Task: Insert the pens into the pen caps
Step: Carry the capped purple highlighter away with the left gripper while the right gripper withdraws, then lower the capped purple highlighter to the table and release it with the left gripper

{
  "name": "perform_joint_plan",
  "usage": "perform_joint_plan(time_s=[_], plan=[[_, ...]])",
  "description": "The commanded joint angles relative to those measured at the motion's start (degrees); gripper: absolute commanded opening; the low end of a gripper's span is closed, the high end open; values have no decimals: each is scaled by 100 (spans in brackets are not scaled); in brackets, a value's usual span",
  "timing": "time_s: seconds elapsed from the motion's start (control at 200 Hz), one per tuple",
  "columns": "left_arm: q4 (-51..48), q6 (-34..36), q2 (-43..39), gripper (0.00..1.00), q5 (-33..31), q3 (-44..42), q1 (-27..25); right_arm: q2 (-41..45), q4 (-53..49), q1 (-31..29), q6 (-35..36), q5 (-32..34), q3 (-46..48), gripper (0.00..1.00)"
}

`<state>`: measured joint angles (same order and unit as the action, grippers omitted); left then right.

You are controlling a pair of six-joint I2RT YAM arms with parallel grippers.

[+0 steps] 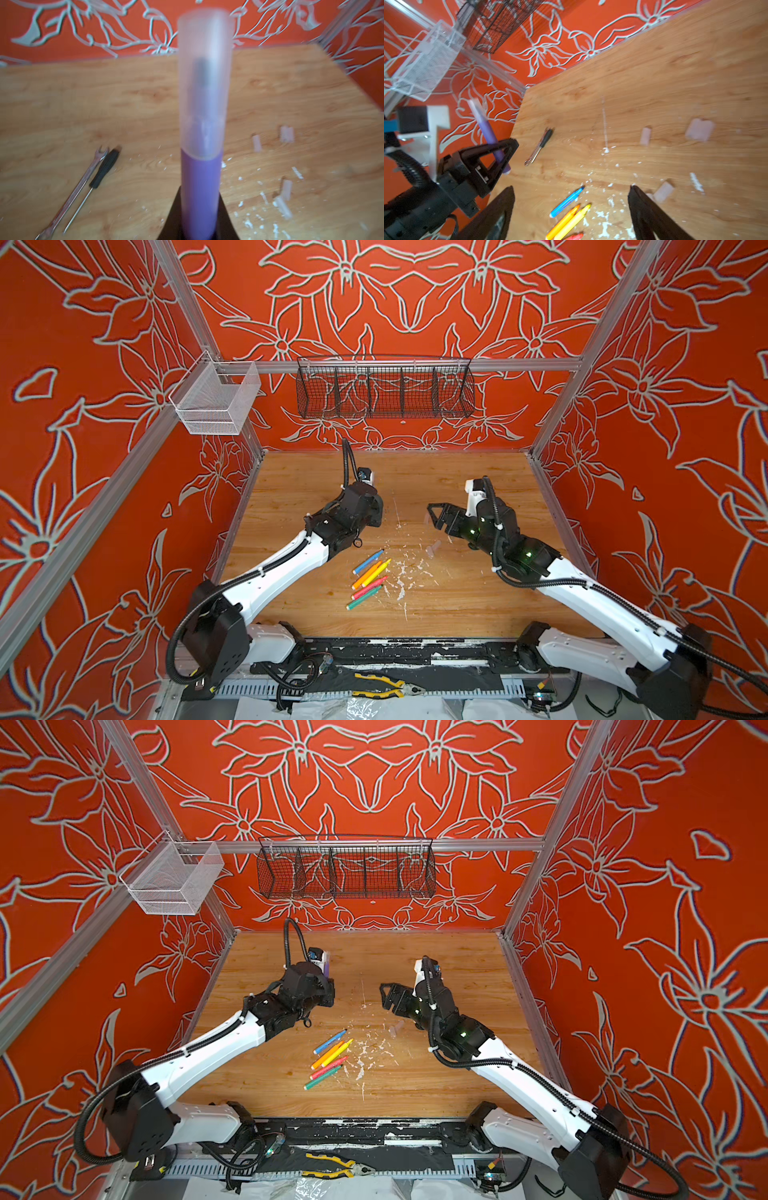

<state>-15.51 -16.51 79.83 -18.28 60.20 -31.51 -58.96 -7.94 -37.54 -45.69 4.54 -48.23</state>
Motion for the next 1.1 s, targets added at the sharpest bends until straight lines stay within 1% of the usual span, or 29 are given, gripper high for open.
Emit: perform_joint_plan(time_s=[0.0, 0.085, 0.13, 0.26, 0.415, 0.585, 0.666, 0.711, 0.806, 0.871, 0.931, 0.981, 1.096], plan=[[-851, -516, 717, 0, 53, 82, 493, 48, -102, 162, 269, 499, 435, 88], [-1275, -665, 1392, 0, 514, 428, 840, -70, 161, 219, 446, 818, 709, 88], [-1520, -694, 1730, 0, 773, 706, 937, -136, 82, 250, 502, 915, 688, 88], [-2204, -617, 2497, 0, 957, 1403, 968, -102, -305, 265, 671, 1173, 501, 88], [-2748, -557, 3049, 0, 1099, 1884, 962, 5, 99, 265, 650, 872, 777, 90], [-2987, -433, 3302, 0, 955, 2013, 967, -482, -108, 265, 609, 736, 509, 89], [-3155, -308, 3377, 0, 710, 2065, 962, -650, -292, 265, 652, 699, 299, 88], [-3177, -307, 3419, 4, 592, 2065, 962, -682, -322, 265, 706, 693, 249, 87], [-3169, -236, 3593, 6, 888, 2132, 962, -672, -236, 264, 698, 742, 330, 88], [-3194, -218, 3661, 6, 1027, 2182, 962, -692, -184, 273, 673, 654, 366, 89], [-3130, -199, 3619, 12, 1033, 2110, 962, -748, -96, 265, 751, 577, 361, 88], [-3105, -194, 3584, 18, 912, 2066, 967, -798, -129, 267, 742, 693, 334, 88], [-3131, -191, 3550, 24, 661, 2048, 969, -928, -137, 267, 744, 693, 260, 88]])
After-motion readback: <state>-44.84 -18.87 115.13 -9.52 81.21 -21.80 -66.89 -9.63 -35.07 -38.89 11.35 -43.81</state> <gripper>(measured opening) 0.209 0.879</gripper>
